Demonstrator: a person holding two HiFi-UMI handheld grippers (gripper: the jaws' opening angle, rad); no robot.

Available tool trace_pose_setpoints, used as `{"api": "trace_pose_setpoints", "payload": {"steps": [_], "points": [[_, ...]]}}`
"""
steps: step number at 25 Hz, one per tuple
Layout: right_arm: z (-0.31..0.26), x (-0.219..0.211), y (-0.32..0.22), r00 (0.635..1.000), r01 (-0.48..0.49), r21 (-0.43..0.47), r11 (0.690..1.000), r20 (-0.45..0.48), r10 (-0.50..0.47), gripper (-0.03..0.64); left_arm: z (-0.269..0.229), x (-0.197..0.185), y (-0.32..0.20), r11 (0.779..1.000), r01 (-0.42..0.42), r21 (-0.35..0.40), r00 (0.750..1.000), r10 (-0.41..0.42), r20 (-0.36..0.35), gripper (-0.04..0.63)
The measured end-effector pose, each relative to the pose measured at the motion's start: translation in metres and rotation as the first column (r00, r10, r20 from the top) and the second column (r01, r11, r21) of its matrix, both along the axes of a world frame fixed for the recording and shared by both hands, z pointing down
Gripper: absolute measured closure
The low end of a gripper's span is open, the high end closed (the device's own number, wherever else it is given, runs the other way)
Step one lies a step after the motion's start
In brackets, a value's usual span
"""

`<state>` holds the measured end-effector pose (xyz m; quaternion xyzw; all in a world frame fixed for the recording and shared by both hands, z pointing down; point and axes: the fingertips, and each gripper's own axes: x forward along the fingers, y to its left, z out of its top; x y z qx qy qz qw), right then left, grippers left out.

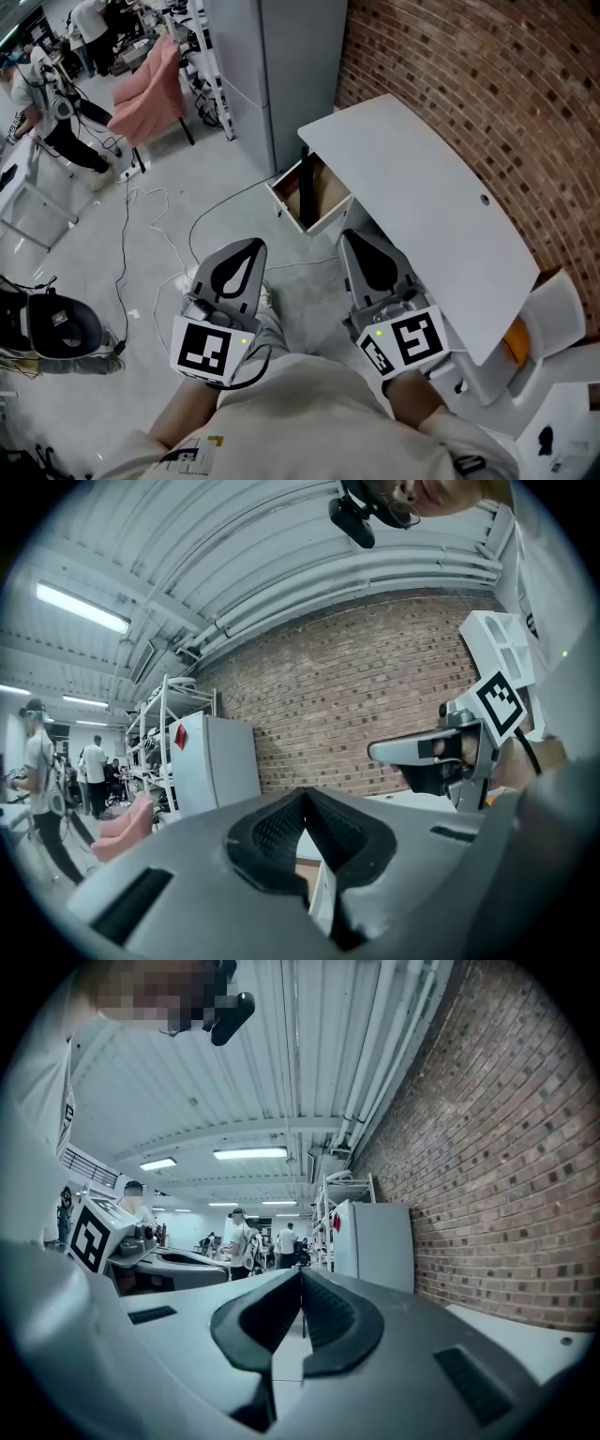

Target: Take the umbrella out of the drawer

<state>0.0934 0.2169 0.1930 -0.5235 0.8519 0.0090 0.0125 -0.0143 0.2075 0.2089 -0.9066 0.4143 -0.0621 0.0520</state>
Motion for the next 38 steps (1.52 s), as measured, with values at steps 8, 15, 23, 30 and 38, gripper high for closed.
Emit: {"api": "trace_pose_setpoints", "payload": {"steps": [8,15,23,30,38], "points": [[0.019,-0.019,-0.08,1.0,-0.001,-0.045,0.999,-0.018,0.0,0.609,0.014,-0.026,-0.077,1.0,0.014,-0.028,1.0,-0.014,-0.004,0.588],[0.025,-0.042,-0.16,0.999,-0.026,-0.083,0.996,-0.022,0.025,0.609,0.021,-0.048,-0.154,0.998,-0.01,-0.061,1.0,0.009,-0.005,0.588],[0.01,-0.066,-0.255,0.996,-0.084,-0.097,0.992,-0.03,0.082,0.609,0.012,-0.066,-0.253,0.994,-0.075,-0.076,0.997,0.074,-0.009,0.588],[0.015,-0.071,-0.319,0.989,-0.148,-0.114,0.982,-0.046,0.144,0.609,0.014,-0.08,-0.323,0.991,-0.108,-0.075,0.993,0.104,-0.049,0.588],[0.015,-0.078,-0.366,0.983,-0.185,-0.117,0.976,-0.044,0.181,0.609,0.017,-0.095,-0.377,0.989,-0.117,-0.092,0.992,0.112,-0.055,0.588]]}}
